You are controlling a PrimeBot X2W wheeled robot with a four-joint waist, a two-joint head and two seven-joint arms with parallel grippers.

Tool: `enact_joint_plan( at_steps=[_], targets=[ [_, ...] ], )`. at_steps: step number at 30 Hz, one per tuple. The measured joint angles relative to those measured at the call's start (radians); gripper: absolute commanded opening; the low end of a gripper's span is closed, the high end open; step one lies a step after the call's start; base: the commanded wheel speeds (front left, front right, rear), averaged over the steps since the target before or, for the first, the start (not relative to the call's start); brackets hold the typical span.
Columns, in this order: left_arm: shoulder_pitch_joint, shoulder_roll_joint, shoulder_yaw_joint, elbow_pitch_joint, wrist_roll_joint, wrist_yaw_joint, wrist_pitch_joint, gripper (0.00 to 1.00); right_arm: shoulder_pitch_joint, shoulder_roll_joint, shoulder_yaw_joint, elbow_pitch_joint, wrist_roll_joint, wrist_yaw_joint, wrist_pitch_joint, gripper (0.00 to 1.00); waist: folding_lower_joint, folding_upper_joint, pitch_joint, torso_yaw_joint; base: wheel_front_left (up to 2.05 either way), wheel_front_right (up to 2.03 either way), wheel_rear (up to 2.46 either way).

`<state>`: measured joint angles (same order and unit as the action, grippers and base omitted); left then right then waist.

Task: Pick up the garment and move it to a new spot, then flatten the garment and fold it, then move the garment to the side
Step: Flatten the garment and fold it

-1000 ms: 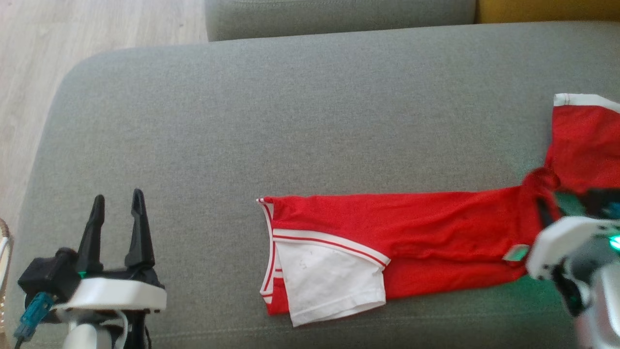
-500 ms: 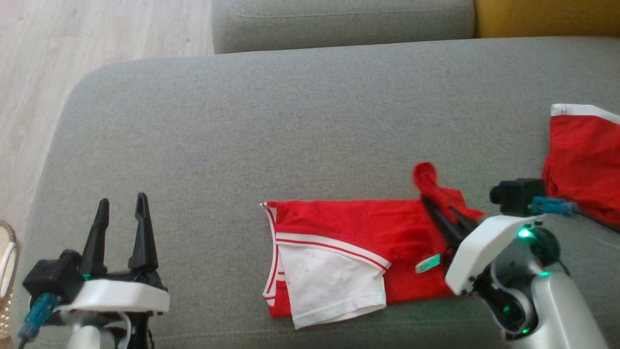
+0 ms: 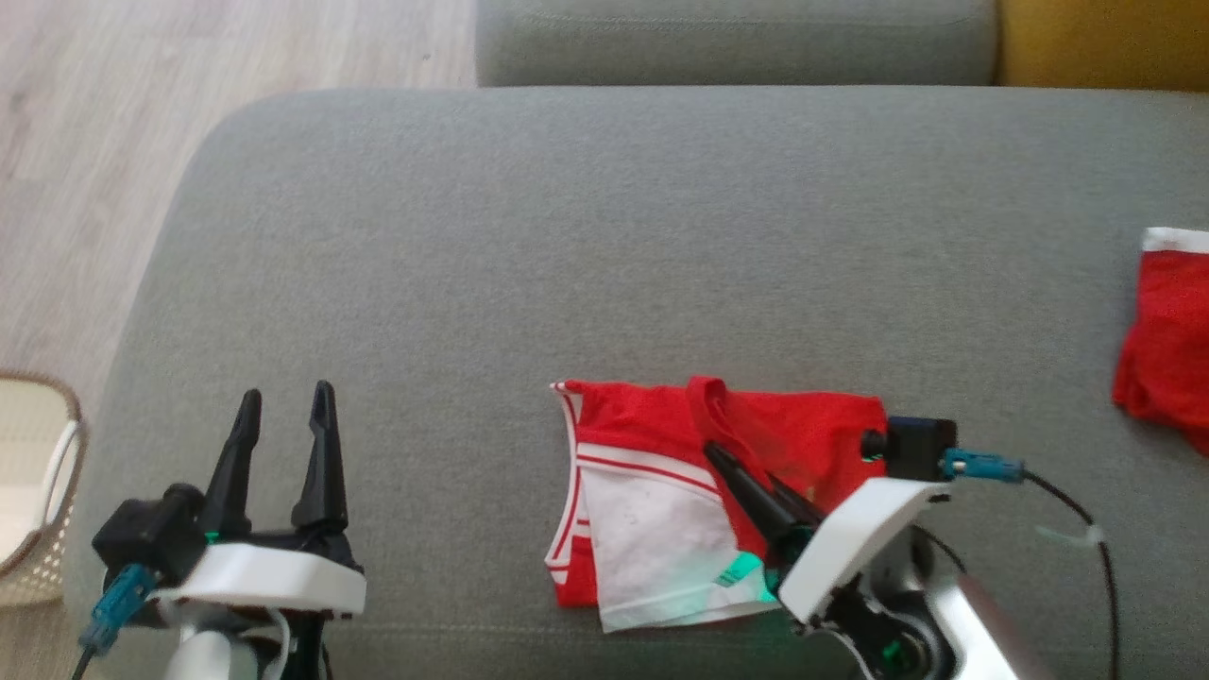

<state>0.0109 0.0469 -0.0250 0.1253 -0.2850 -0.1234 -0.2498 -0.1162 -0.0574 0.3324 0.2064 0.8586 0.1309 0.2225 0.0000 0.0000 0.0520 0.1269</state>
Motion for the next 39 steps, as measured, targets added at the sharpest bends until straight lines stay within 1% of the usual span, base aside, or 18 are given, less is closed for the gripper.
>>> enact_joint_plan(
  at_steps=[4,8,12,18,19,20,22,24,29,33,36,39],
  targets=[
    [-0.007,0.0,-0.017,0.006,-0.004,0.001,0.0,1.0,-0.064,0.0,0.066,0.097,0.078,0.0,-0.08,0.0,0.0,0.0,0.02,0.026,0.0,0.0,0.0],
    [-0.02,0.0,-0.027,0.008,-0.015,0.002,0.0,1.0,-0.134,-0.001,0.119,0.201,0.13,0.0,-0.148,0.0,0.0,0.0,0.039,0.051,0.0,0.0,0.0],
    [-0.024,0.0,-0.032,0.015,-0.017,0.005,0.0,1.0,-0.189,-0.004,0.178,0.292,0.181,0.0,-0.191,0.0,0.0001,0.0,0.057,0.072,0.0,0.0,0.0],
    [-0.047,0.0,-0.032,0.026,-0.017,0.005,0.0,1.0,-0.254,-0.006,0.263,0.39,0.256,0.0,-0.25,0.0,0.0001,0.0,0.07,0.093,0.0,0.0,0.0],
    [-0.047,0.0,-0.032,0.028,-0.017,0.005,0.0,1.0,-0.264,-0.006,0.277,0.404,0.272,0.0,-0.258,0.32,0.0001,0.0,0.071,0.094,0.0,0.0,0.0],
    [-0.047,0.0,-0.032,0.03,-0.017,0.005,0.0,1.0,-0.272,-0.006,0.291,0.416,0.288,0.0,-0.264,1.0,0.0,0.0,0.07,0.095,0.0,0.0,0.0],
    [-0.046,0.0,-0.032,0.032,-0.017,0.005,0.0,1.0,-0.286,-0.006,0.324,0.439,0.318,0.0,-0.277,1.0,0.0,0.0,0.07,0.094,0.0,0.0,0.0],
    [-0.046,0.0,-0.033,0.035,-0.017,0.005,0.0,1.0,-0.303,-0.006,0.359,0.461,0.317,0.0,-0.305,1.0,0.0,0.0,0.069,0.091,0.0,0.0,0.0],
    [-0.046,0.0,-0.047,0.054,0.002,0.004,0.0,1.0,-0.347,-0.006,0.378,0.495,0.32,0.0,-0.342,1.0,0.0,0.0,0.059,0.08,0.0,0.0,0.0],
    [-0.046,0.0,-0.04,0.054,0.002,0.004,0.0,1.0,-0.374,-0.006,0.382,0.508,0.319,0.0,-0.354,1.0,0.0001,0.0,0.043,0.062,0.0,0.0,0.0],
    [-0.042,0.0,-0.029,0.054,0.002,0.004,0.0,1.0,-0.384,-0.006,0.368,0.509,0.291,0.0,-0.359,1.0,0.0,0.0,0.025,0.043,0.0,0.0,0.0],
    [-0.034,0.0,-0.024,0.051,0.002,0.005,0.0,1.0,-0.4,-0.007,0.316,0.513,0.208,0.0,-0.364,1.0,0.0,0.0,0.009,0.021,0.0,0.0,0.0]
  ],
)
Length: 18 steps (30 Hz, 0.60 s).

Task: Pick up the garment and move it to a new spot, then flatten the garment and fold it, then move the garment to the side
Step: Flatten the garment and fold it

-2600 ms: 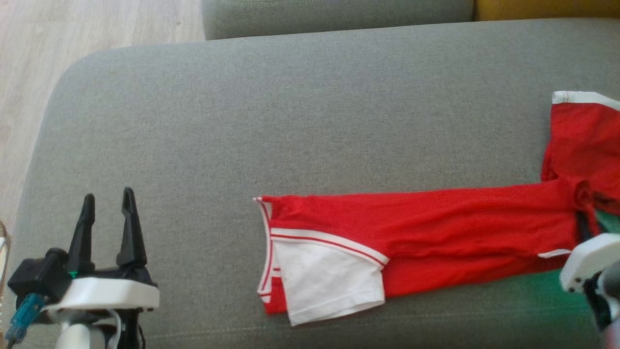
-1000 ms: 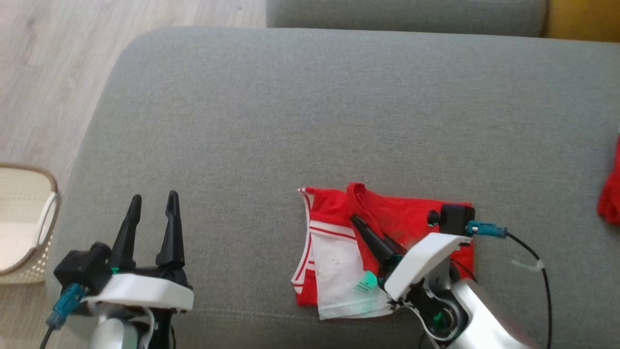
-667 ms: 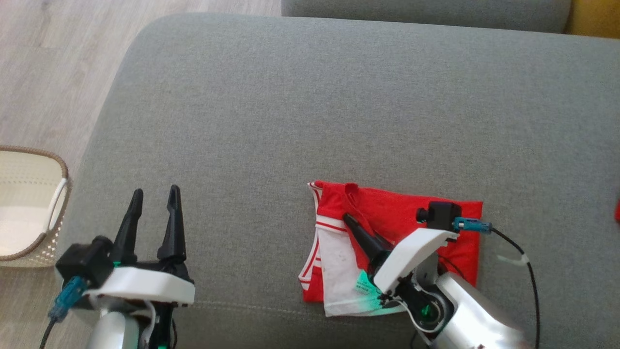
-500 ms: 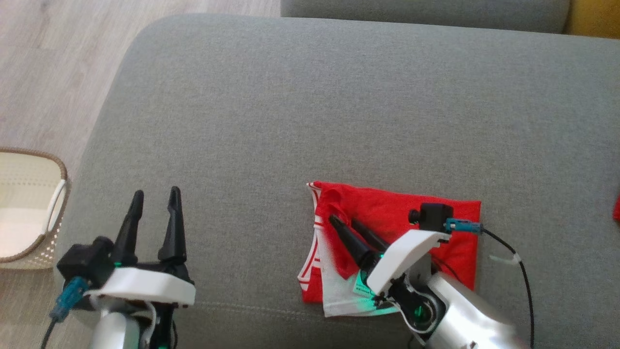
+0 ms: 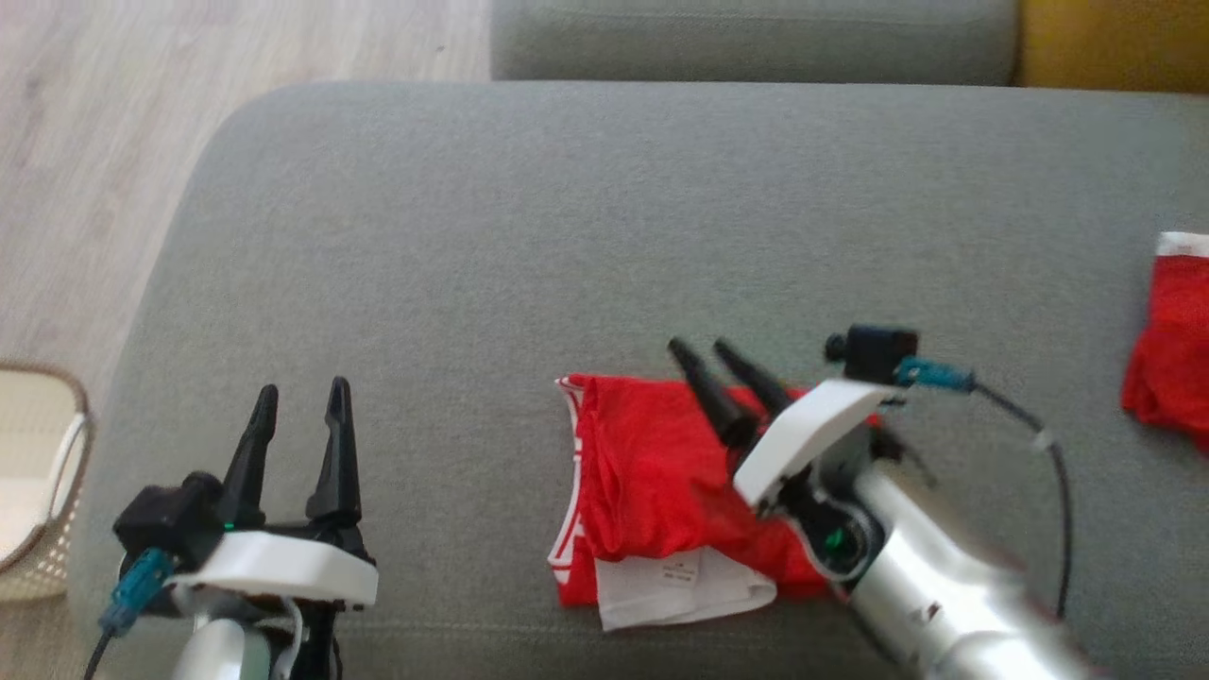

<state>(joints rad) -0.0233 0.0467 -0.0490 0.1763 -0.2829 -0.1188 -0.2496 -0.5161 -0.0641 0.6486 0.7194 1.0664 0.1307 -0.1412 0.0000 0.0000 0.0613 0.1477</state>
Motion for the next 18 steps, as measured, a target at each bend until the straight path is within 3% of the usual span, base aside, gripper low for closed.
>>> enact_joint_plan(
  at_steps=[3,9,15,18],
  targets=[
    [0.004,0.0,0.0,-0.011,0.0,0.004,0.0,1.0,-0.025,-0.023,-0.067,-0.011,-0.121,0.0,0.0,1.0,0.0,0.0,-0.015,-0.024,0.0,0.0,0.0],
    [0.018,0.0,0.004,-0.04,0.0,0.006,0.0,1.0,-0.022,-0.132,-0.268,-0.123,-0.395,0.0,0.016,1.0,0.0,0.0,-0.037,-0.069,0.0,0.0,0.0],
    [0.02,0.0,0.007,-0.071,-0.011,0.016,0.0,1.0,0.118,-0.149,-0.491,-0.391,-0.697,0.0,0.056,1.0,0.0,0.0,-0.045,-0.096,0.0,0.0,0.0],
    [0.02,0.0,0.003,-0.079,-0.011,0.022,0.0,1.0,0.239,-0.145,-0.551,-0.522,-0.858,0.0,0.062,1.0,0.0,0.0,-0.042,-0.102,0.0,0.0,0.0]
  ],
)
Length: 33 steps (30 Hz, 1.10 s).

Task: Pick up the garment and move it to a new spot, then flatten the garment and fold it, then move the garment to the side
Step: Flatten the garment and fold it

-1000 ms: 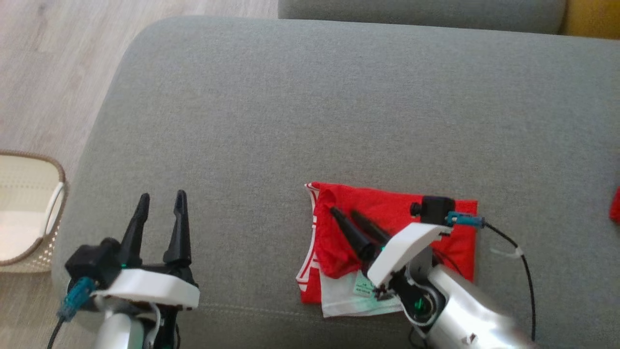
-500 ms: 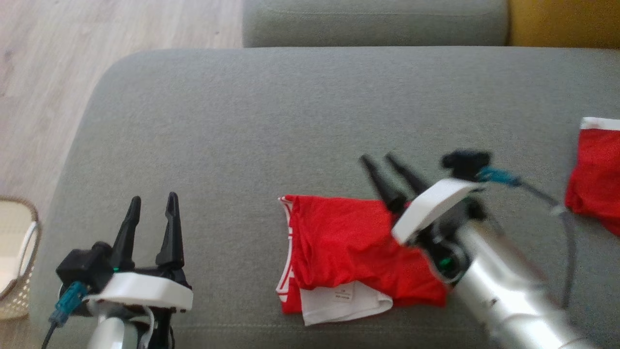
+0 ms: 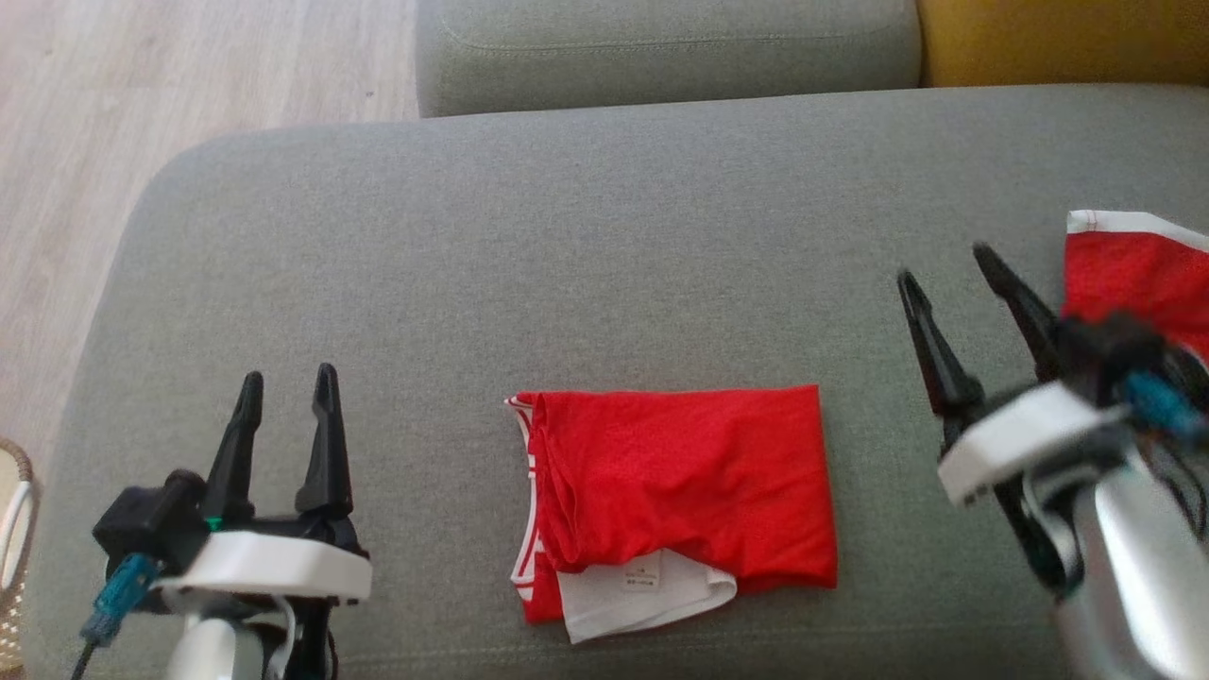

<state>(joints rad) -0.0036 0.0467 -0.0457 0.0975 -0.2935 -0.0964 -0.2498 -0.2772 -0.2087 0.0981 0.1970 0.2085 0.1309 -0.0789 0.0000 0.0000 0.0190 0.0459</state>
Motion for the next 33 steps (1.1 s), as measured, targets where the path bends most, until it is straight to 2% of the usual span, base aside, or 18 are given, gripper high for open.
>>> enact_joint_plan(
  at_steps=[5,8,11,26,27,28,29,33],
  targets=[
    [0.007,0.0,-0.005,-0.009,0.0,0.011,0.0,1.0,0.162,0.082,-0.093,-0.128,-0.127,0.0,-0.035,1.0,0.0,0.0,0.001,-0.008,0.0,0.0,0.0],
    [0.025,0.0,-0.01,-0.017,0.0,0.021,0.0,1.0,0.223,0.11,-0.123,-0.148,-0.186,0.0,-0.076,1.0,0.0,0.0,0.002,-0.011,0.0,0.0,0.0],
    [0.045,0.0,-0.01,-0.018,0.0,0.044,0.0,1.0,0.26,0.14,-0.154,-0.148,-0.194,0.0,-0.108,1.0,0.0,0.0,0.004,-0.014,0.0,0.0,0.0],
    [0.055,0.0,-0.03,-0.015,0.002,0.049,0.0,1.0,0.269,0.158,-0.162,-0.116,-0.2,0.0,-0.141,1.0,0.0,0.0,0.013,0.009,0.0,0.0,0.0],
    [0.055,0.0,-0.033,-0.013,0.002,0.048,0.0,1.0,0.269,0.158,-0.154,-0.112,-0.199,0.0,-0.141,0.96,0.0,0.0,0.014,0.013,0.0,0.0,0.0],
    [0.055,0.0,-0.033,-0.013,0.002,0.048,0.0,1.0,0.269,0.158,-0.154,-0.112,-0.199,0.0,-0.141,0.03,0.0,0.0,0.014,0.013,0.0,0.0,0.0],
    [0.055,0.0,-0.036,-0.009,0.002,0.047,0.0,1.0,0.269,0.158,-0.126,-0.11,-0.199,0.0,-0.141,0.0,0.0,0.0,0.018,0.023,0.0,0.0,0.0],
    [0.053,0.0,-0.036,-0.006,0.002,0.043,0.0,1.0,0.268,0.158,-0.026,-0.09,-0.184,0.0,-0.14,0.0,0.0,0.0,0.028,0.05,0.0,0.0,0.0]
  ],
)
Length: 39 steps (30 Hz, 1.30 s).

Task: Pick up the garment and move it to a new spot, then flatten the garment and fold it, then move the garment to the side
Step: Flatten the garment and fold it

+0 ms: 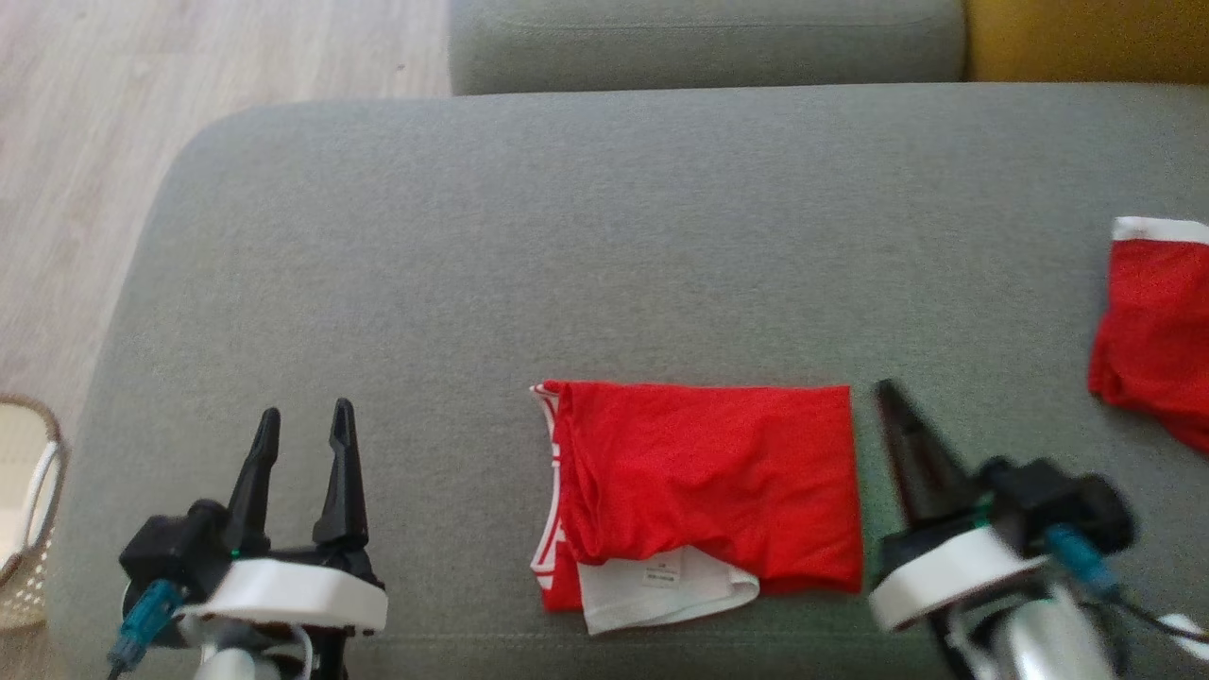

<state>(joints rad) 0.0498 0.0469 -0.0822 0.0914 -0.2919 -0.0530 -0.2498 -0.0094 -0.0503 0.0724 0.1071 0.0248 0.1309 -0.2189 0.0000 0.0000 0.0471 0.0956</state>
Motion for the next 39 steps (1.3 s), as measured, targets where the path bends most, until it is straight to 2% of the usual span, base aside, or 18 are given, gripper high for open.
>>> enact_joint_plan(
  at_steps=[1,4,9,15,19,22,25,30,35,39],
  targets=[
    [0.0,0.0,0.0,0.0,0.0,0.0,0.0,1.0,0.0,0.0,0.0,0.0,0.0,0.0,0.0,0.0,0.0,0.0,0.0,0.0,0.0,0.0,0.0],
    [-0.005,0.0,0.001,0.002,0.0,-0.001,0.0,1.0,-0.006,0.0,0.109,0.047,0.022,0.0,0.0,0.0,0.0,0.0,0.012,0.024,0.0,0.0,0.0],
    [-0.028,0.0,0.001,0.006,0.0,-0.002,0.0,1.0,-0.07,-0.001,0.254,0.214,0.066,0.0,0.009,0.0,0.0001,0.0,0.034,0.07,0.0,0.0,0.0],
    [-0.036,0.0,0.0,0.013,0.0,-0.006,0.0,1.0,-0.168,-0.006,0.364,0.463,0.147,0.0,0.043,0.0,0.0001,0.0,0.05,0.125,0.0,0.0,0.0],
    [-0.036,0.0,0.001,0.013,0.0,-0.005,0.0,1.0,-0.195,-0.006,0.442,0.548,0.198,0.0,0.043,0.0,0.0001,0.0,0.052,0.152,0.0,0.0,0.0],
    [-0.035,0.0,0.002,0.013,0.0,-0.004,0.0,1.0,-0.22,-0.006,0.464,0.587,0.218,0.0,0.027,0.0,0.0001,0.0,0.049,0.156,0.0,0.0,0.0],
    [-0.034,0.0,0.007,0.013,-0.001,0.0,0.0,1.0,-0.231,-0.004,0.448,0.607,0.237,0.0,0.002,0.0,0.0001,0.0,0.042,0.147,0.0,0.0,0.0],
    [-0.034,0.0,0.019,0.012,-0.001,0.0,0.0,1.0,-0.233,-0.011,0.337,0.576,0.257,0.0,-0.021,0.0,0.0001,0.0,0.026,0.109,0.0,0.0,0.0],
    [-0.032,0.0,0.024,0.005,-0.001,0.0,0.0,1.0,-0.233,-0.028,0.162,0.414,0.245,0.0,-0.029,0.0,0.0,0.0,0.008,0.06,0.0,0.0,0.0],
    [-0.029,0.0,0.027,-0.003,0.0,0.001,0.0,1.0,-0.225,-0.05,0.052,0.249,0.191,0.0,-0.03,0.0,0.0001,0.0,-0.003,0.015,0.0,0.0,0.0]
  ],
)
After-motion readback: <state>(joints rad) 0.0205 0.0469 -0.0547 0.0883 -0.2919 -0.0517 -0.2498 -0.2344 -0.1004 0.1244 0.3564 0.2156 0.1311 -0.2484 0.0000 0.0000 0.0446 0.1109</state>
